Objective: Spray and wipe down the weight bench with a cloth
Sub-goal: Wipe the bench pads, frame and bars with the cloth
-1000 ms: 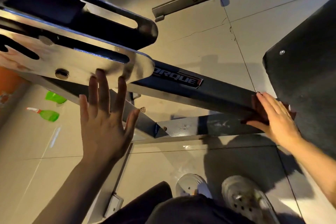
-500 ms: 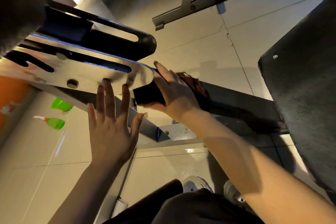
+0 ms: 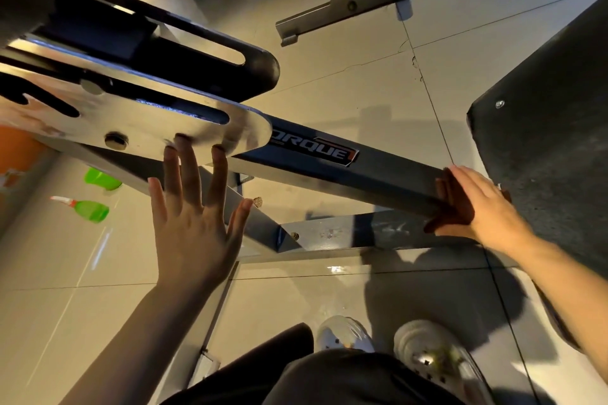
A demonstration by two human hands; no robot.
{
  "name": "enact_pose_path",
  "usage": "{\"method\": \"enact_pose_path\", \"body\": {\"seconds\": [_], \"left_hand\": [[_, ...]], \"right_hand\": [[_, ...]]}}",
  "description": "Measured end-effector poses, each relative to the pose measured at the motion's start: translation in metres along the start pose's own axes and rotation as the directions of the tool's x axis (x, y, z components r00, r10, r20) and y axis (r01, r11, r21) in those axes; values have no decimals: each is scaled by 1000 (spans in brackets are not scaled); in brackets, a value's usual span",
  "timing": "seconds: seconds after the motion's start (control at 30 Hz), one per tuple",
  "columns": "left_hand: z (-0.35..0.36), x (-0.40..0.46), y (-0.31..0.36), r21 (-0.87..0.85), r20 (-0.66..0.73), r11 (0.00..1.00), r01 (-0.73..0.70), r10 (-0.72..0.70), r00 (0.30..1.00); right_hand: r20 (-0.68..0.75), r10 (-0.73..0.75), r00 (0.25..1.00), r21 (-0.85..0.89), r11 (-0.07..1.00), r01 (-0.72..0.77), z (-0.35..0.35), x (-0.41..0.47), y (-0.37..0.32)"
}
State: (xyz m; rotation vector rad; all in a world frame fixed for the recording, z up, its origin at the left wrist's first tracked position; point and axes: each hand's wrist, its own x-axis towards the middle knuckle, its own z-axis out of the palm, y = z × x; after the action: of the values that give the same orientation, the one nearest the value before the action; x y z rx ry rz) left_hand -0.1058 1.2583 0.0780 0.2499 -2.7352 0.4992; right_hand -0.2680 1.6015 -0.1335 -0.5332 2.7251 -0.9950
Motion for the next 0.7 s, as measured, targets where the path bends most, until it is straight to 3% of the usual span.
{"method": "enact_pose_path", "body": {"seconds": [0.2,0.37,0.53,0.7], "left_hand": [[0,-2,0,8,-1,1000,11,-11,1000],[-9,-3,2,6,33,1000,18,-18,999],[-23,-6,-1,-55,41,998,-6,8,999],[-45,-11,-5,-123,23,992,27,-25,999]], "right_hand": [[-84,-96,992,7,995,97,9,3,-36],[-136,-213,968,63,973,223,7,19,-164],[-116,-331,936,-83,943,323,1,34,-274],[-267,-451,852,-47,889,455,10,31,-261]]}}
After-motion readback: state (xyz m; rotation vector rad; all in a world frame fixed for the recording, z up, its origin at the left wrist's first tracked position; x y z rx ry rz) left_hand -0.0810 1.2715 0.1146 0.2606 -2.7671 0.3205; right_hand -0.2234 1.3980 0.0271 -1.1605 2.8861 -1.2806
